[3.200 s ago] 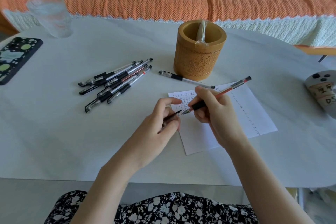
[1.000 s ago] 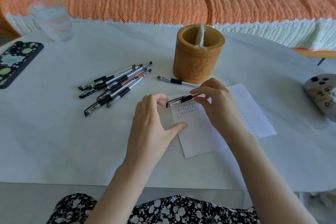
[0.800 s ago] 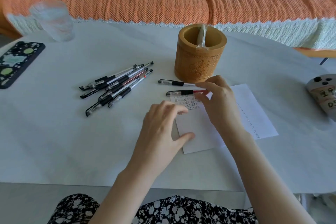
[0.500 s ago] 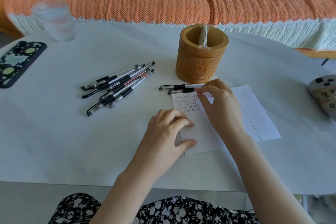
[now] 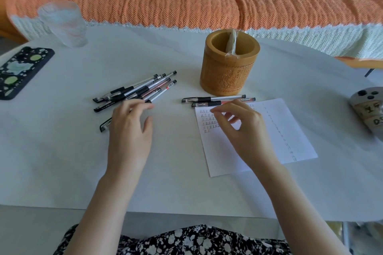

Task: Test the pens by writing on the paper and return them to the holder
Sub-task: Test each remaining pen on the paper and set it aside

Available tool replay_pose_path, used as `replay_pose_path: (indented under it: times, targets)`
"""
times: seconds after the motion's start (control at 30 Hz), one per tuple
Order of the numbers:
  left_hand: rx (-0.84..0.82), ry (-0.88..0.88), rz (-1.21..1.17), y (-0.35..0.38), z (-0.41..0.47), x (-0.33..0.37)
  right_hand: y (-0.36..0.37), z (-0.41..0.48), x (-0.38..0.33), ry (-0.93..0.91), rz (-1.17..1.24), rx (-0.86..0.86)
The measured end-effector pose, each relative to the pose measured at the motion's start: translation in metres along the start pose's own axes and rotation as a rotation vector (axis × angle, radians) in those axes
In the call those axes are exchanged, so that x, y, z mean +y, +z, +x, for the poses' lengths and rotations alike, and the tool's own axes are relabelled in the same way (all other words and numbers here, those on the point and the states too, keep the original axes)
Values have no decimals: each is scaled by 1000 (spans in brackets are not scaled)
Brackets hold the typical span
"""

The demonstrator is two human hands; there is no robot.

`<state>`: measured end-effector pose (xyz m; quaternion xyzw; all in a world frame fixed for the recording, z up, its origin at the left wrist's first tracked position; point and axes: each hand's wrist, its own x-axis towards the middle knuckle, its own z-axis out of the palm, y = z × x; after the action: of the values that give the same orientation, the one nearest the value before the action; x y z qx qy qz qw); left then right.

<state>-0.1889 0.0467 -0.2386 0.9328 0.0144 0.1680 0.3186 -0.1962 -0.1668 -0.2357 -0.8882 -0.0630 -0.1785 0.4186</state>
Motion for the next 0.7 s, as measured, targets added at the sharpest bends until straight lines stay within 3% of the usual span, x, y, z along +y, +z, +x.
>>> replay_pose_path:
  times: [0.27, 0.47, 0.6, 0.7]
  targets:
    - [21, -31, 61, 2, 1, 2, -1, -2, -4, 38, 62, -37]
    - [82, -68, -29, 2, -1, 2, 1, -3, -7, 77, 95, -56]
    - [171, -85, -244, -9, 0, 11, 1, -3, -13, 129, 148, -81]
    - [77, -51, -495, -15, -1, 23, -1, -3, -21, 230, 318, -126]
